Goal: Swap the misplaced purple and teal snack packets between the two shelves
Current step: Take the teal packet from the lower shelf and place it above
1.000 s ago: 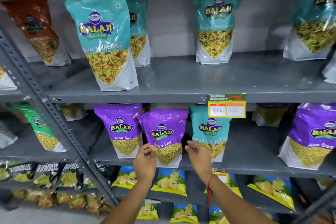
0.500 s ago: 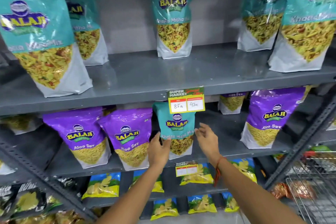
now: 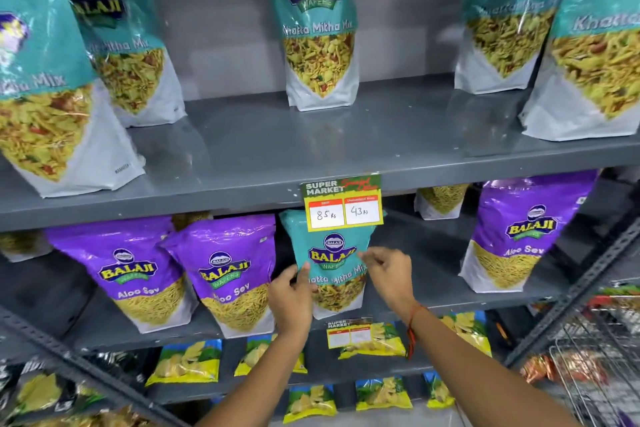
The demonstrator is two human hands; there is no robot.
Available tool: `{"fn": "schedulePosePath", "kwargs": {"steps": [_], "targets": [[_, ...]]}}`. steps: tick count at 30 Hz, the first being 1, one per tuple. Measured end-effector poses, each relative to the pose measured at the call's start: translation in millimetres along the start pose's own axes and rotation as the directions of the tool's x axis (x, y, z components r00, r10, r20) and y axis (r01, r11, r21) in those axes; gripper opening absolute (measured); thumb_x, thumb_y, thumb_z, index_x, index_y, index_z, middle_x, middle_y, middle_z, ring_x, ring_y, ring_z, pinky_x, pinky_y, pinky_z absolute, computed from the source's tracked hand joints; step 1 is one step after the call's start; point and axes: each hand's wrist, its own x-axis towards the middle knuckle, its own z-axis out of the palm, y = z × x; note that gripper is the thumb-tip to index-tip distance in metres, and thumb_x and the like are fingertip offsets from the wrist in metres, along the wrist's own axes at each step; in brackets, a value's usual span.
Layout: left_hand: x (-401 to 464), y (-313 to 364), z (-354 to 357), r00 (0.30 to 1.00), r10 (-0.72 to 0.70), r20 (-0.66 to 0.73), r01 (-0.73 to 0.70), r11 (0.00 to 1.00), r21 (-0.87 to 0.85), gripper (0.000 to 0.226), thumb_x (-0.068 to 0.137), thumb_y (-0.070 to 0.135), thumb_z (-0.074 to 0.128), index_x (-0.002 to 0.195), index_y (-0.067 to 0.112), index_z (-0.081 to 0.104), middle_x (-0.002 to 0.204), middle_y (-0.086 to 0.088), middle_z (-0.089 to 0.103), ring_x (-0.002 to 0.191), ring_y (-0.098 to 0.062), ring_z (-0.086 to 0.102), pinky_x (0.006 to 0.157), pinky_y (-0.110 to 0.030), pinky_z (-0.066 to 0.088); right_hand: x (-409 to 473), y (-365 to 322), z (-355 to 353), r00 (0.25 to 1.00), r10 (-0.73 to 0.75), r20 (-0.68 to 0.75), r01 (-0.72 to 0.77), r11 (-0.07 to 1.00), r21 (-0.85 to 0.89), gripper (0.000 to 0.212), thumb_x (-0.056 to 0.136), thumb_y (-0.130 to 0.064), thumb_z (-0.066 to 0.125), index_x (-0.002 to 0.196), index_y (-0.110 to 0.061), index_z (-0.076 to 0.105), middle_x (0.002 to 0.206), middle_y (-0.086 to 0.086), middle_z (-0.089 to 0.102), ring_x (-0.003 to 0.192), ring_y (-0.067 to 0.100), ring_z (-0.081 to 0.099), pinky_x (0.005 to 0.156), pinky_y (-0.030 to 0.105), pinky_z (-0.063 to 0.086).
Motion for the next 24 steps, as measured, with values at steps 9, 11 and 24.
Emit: {"fn": "schedulePosePath", "kwargs": {"steps": [9, 11, 24], "targets": [[-70.6, 0.4, -37.2, 0.99, 0.098, 0.099, -0.096, 0.995, -0.02, 0.018, 0.088, 0.026, 0.066, 0.071, 0.03, 0.07, 0.047, 0.006, 0.066, 0.05, -0.01, 0.068, 0.053, -0.037, 0.054, -84.2, -7.9, -40.1, 0.991, -0.11, -0.075, 0.105, 0.992, -0.068, 0.047, 0.091, -0.031, 0.064, 0.058, -0.01, 0.039, 0.048, 0.008, 0.036, 0.043, 0.008, 0.037, 0.047, 0.035, 0.033], [-85.1, 1.8, -48.9, 0.983, 0.142, 0.112, -0.138, 0.989, -0.045, 0.023, 0.087, 0.025, 0.067, 0.064, 0.025, 0.068, 0.051, 0.003, 0.067, 0.051, -0.017, 0.067, 0.051, -0.038, 0.053, -99.1, -17.0, -52.4, 0.978, -0.185, -0.101, 0.173, 0.979, -0.111, 0.044, 0.09, -0.029, 0.066, 0.058, -0.013, 0.04, 0.047, 0.002, 0.037, 0.046, 0.008, 0.032, 0.048, 0.031, 0.03], [-51.7, 208.5, -115.0, 0.895, 0.443, -0.044, -0.417, 0.8, -0.431, 0.029, 0.086, 0.024, 0.068, 0.063, 0.007, 0.063, 0.044, 0.008, 0.045, 0.047, -0.012, 0.04, 0.052, -0.035, 0.038, -60.0, -228.6, -134.6, 0.753, -0.494, -0.434, 0.564, 0.825, 0.04, 0.024, 0.081, -0.024, 0.07, 0.07, -0.003, 0.077, 0.062, 0.0, 0.073, 0.059, 0.005, 0.064, 0.058, 0.03, 0.051]]}}
